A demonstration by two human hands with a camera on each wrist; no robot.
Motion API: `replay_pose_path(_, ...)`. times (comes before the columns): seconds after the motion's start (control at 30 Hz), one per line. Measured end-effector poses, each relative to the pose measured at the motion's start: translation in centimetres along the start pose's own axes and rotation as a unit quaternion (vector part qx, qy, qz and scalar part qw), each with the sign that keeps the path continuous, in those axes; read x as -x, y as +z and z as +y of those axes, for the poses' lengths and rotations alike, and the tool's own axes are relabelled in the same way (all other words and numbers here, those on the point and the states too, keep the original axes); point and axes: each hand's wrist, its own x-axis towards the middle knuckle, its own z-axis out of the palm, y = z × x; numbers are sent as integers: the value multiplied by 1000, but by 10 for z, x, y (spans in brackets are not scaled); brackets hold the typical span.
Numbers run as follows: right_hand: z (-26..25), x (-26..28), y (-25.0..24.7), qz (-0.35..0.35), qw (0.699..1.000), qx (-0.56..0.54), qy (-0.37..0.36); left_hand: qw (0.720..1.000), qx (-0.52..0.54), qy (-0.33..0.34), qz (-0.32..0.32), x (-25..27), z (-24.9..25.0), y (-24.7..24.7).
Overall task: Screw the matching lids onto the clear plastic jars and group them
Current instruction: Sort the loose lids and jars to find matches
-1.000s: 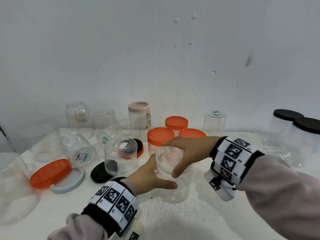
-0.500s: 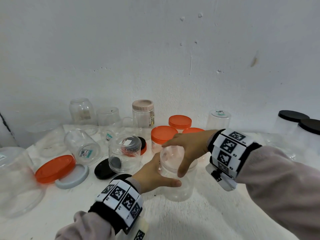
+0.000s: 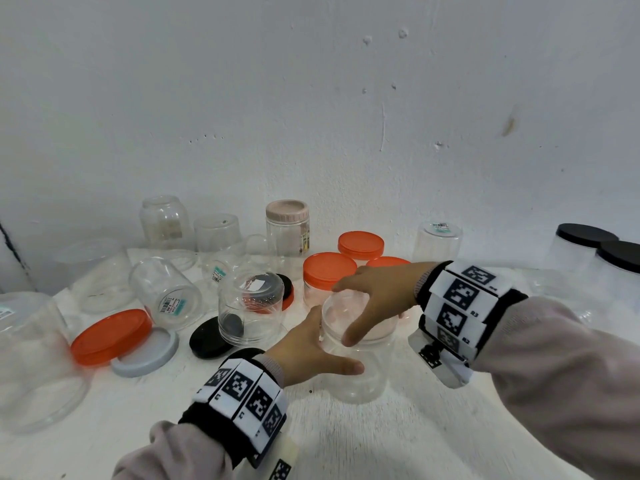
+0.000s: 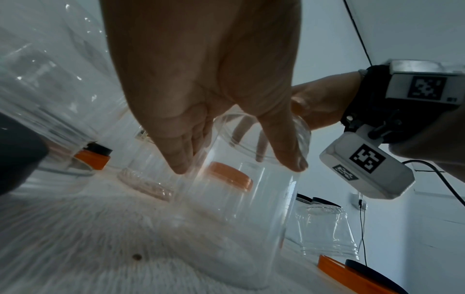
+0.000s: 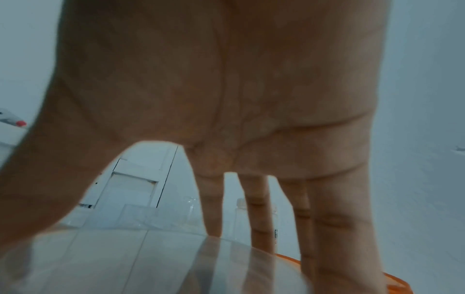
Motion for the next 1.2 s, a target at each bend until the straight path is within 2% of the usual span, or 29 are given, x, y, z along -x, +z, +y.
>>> replay_pose_path(0.1,-2,1,2,18,999,16,33,1000,9,2,-3,0,0,0)
replay_pose_path(0.2,3,1,-1,8,999,23,46,1000,7,3,-6,0,-1,0)
replay_pose_path(0.43,7,0,-2,-5,999,-25,-26,1000,2,0,-3,0,1,1)
replay_pose_path(0.7,6,-2,9,46,999,-7,27,1000,0,1,-4,-1,-1,0)
replay_pose_path(0.9,8,0,6,2,999,-41,-28,1000,-14,3,-1,-1,1,0)
replay_pose_path(1.1,3,-3,18,62,998,-7,10,1000,-4,7,-7,0,1,0)
replay_pose_path(1.2,2,-4,20,68,998,9,18,1000,-5,7,-7,0,2,0)
